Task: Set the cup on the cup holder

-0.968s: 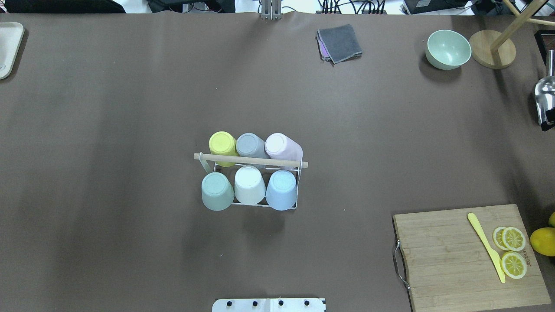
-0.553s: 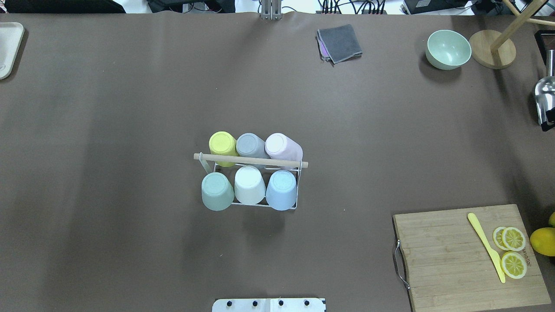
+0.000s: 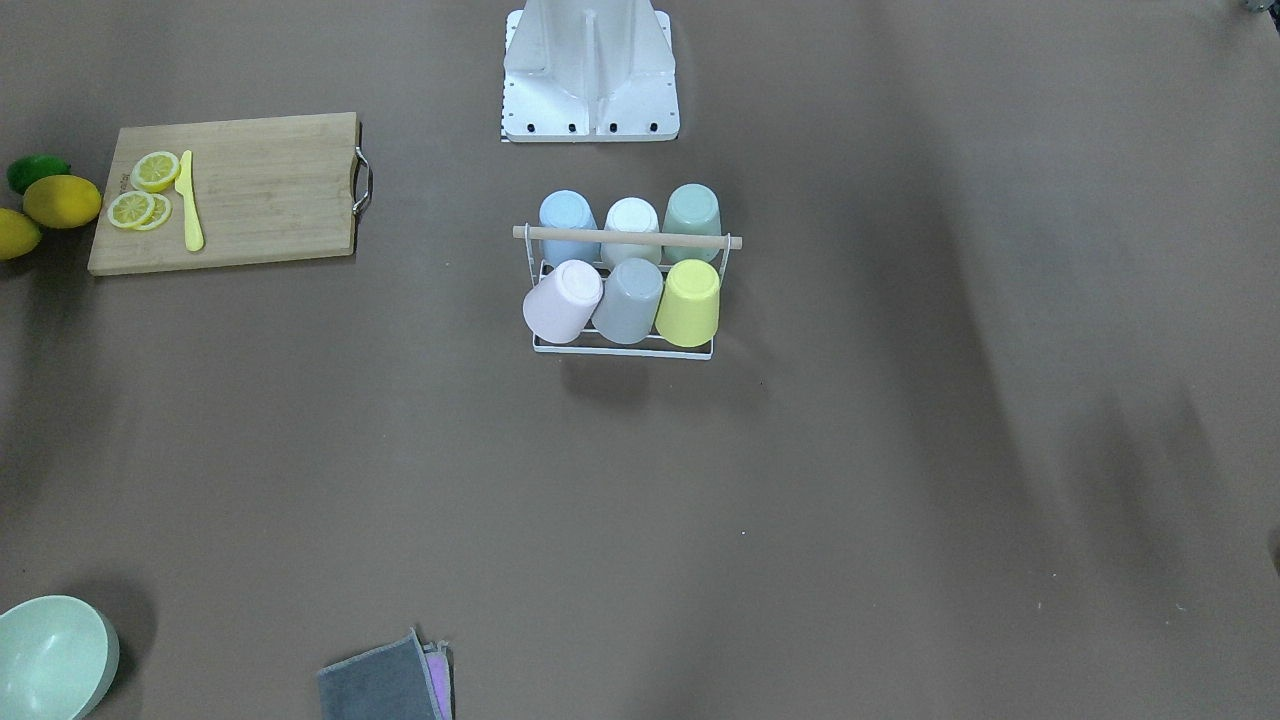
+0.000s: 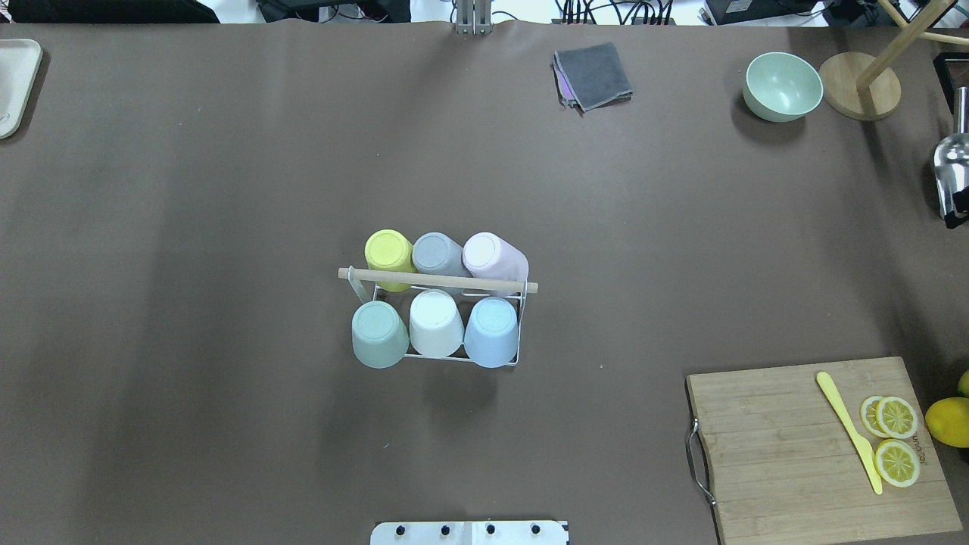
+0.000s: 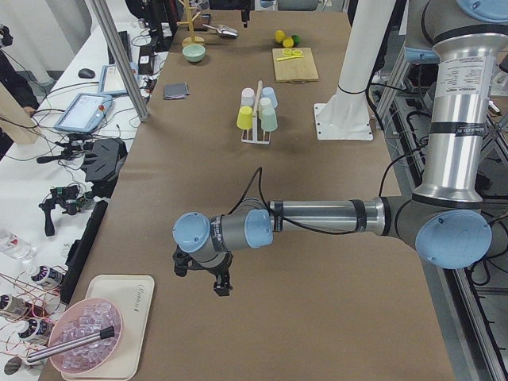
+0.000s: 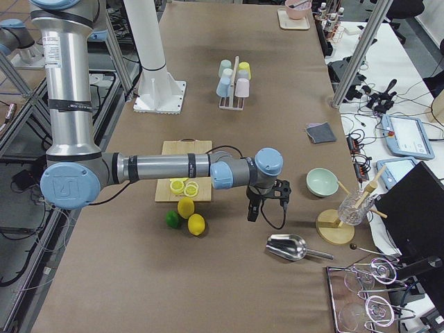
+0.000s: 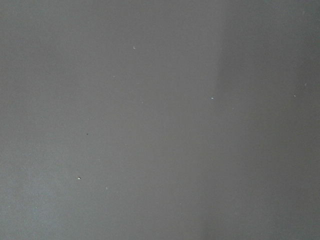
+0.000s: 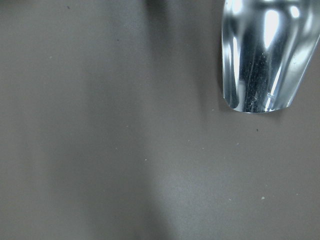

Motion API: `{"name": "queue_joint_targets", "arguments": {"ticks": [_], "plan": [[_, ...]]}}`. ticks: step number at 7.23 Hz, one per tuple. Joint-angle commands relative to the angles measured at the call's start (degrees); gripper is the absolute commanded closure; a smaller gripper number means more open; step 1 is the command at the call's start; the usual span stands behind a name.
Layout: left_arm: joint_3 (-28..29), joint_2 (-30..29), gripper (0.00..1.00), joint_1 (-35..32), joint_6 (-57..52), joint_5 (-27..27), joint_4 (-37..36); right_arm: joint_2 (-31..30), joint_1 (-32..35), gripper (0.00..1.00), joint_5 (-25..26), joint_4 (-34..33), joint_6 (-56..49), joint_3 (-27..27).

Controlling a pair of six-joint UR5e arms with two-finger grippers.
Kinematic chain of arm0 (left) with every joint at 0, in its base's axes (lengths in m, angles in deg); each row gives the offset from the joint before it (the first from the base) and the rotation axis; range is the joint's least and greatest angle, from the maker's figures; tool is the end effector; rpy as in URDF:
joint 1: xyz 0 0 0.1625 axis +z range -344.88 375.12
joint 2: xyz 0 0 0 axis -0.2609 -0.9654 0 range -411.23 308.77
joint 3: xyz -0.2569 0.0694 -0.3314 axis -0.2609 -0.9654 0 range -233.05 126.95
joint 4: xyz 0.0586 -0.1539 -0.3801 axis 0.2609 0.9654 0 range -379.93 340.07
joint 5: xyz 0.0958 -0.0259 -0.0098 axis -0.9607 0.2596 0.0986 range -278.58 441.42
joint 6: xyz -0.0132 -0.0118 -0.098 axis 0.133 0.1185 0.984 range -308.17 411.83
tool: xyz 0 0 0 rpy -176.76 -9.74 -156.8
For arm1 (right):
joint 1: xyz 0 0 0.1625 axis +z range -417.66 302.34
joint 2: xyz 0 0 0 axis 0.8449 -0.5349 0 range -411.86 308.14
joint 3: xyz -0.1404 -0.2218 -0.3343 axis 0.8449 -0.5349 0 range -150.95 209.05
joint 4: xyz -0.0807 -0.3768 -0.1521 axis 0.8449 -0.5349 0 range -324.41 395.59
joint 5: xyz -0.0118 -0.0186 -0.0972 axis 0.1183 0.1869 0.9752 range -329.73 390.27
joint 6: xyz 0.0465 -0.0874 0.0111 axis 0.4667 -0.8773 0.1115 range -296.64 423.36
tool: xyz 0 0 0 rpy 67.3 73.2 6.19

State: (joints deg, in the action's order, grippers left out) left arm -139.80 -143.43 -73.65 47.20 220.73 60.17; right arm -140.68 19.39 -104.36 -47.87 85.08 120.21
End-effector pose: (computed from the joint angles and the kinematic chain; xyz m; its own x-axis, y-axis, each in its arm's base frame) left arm -0.0472 -0.4952 0.6771 0.6512 -0.0503 -0.7573 -0.0738 0.9889 -0.1291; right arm -0.0525 -0.5113 0.6260 0.7036 0.1102 0.7020 -0.0421 0.9926 -0.1136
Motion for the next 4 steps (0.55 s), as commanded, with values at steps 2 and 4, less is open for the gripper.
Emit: {"name": "queue_joint_targets", "arguments": {"ticks": [2,4], "plan": [[-1.4,0.88,0.02,0.09,-0.03,-0.08,0.23,-0.47,0.03,0.01,0.16,0.06,0.08,0.33],[-1.66,0.88,0.02,0.09,0.14,-0.08,0.15,-0.48,0.03,0.01,0.16,0.06,0.08,0.33]]}}
